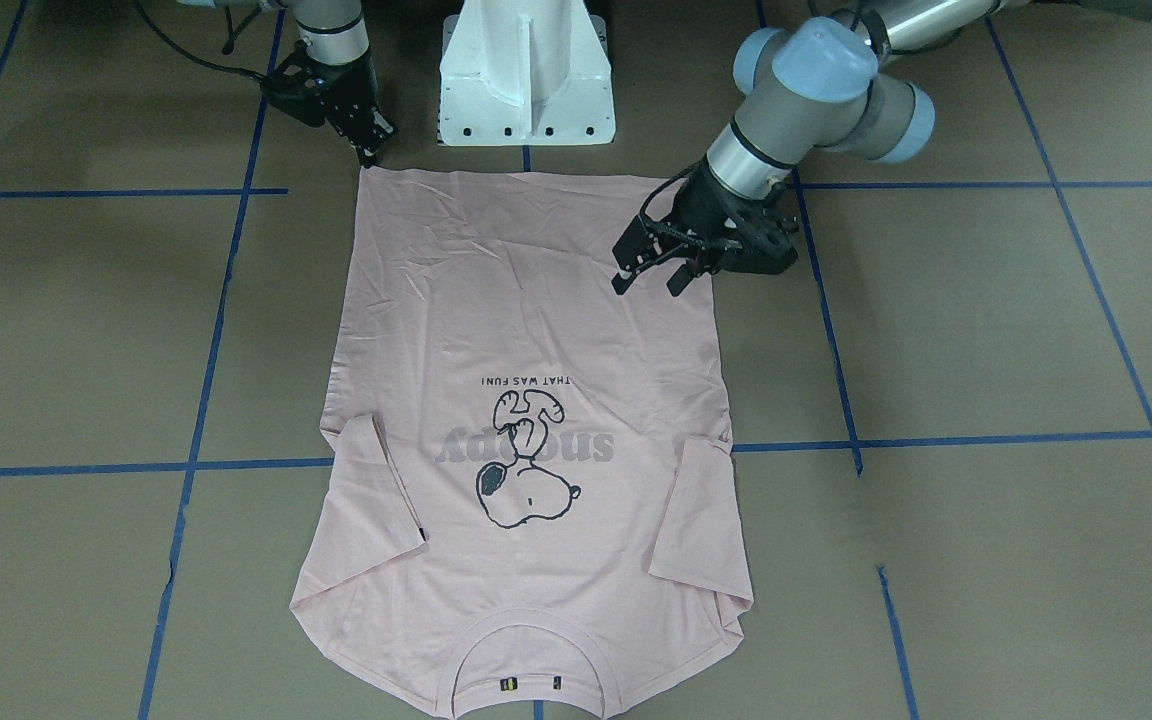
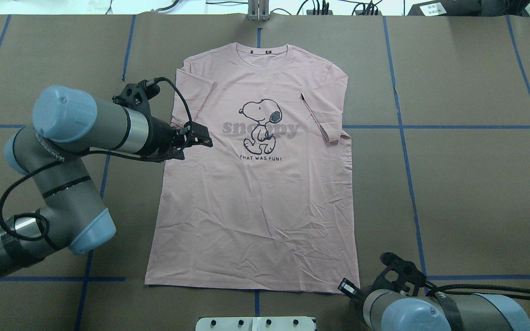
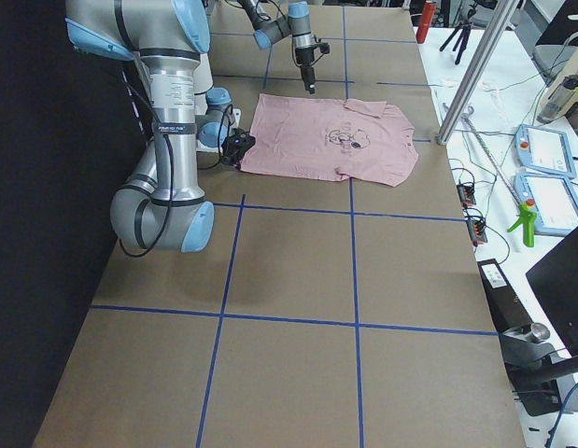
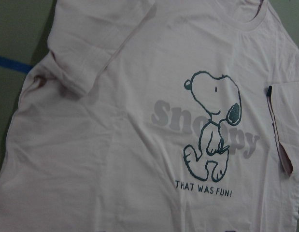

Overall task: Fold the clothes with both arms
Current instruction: 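Grasp both hem corners nearest the robot with left and right grippers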

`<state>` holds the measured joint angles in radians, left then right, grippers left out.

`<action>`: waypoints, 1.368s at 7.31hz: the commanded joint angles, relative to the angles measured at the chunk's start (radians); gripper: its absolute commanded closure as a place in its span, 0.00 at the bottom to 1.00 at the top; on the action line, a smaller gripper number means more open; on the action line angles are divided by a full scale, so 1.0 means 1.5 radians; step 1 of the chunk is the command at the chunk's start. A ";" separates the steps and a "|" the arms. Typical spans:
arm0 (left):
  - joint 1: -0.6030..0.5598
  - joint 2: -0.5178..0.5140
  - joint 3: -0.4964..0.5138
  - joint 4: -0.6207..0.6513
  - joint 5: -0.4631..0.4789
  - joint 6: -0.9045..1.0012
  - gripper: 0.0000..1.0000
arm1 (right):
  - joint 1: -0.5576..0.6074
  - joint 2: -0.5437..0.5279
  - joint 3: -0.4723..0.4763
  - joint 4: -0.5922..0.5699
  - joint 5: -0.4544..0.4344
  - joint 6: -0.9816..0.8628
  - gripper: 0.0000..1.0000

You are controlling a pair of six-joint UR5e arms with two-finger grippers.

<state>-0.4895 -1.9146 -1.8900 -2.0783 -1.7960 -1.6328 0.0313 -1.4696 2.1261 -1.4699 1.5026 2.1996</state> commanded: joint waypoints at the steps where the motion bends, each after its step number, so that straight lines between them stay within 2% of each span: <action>1: 0.110 0.086 -0.080 0.076 0.112 -0.077 0.14 | 0.011 0.001 0.004 0.001 0.016 -0.004 1.00; 4: 0.189 0.152 -0.085 0.082 0.131 -0.161 0.14 | 0.017 0.001 0.015 0.001 0.021 -0.010 1.00; 7: 0.216 0.163 -0.101 0.128 0.131 -0.183 0.15 | 0.033 0.002 0.018 0.000 0.042 -0.010 1.00; 8: 0.225 0.164 -0.099 0.129 0.131 -0.188 0.19 | 0.033 0.003 0.019 0.000 0.042 -0.010 1.00; 9: 0.238 0.164 -0.096 0.129 0.131 -0.205 0.28 | 0.032 0.005 0.017 0.000 0.041 -0.010 1.00; 10: 0.240 0.164 -0.095 0.129 0.131 -0.213 0.50 | 0.033 0.005 0.018 0.000 0.041 -0.010 1.00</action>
<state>-0.1410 -1.6696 -2.0356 -1.8863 -1.6000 -1.9325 0.0802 -1.4632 2.1537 -1.4695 1.5650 2.1844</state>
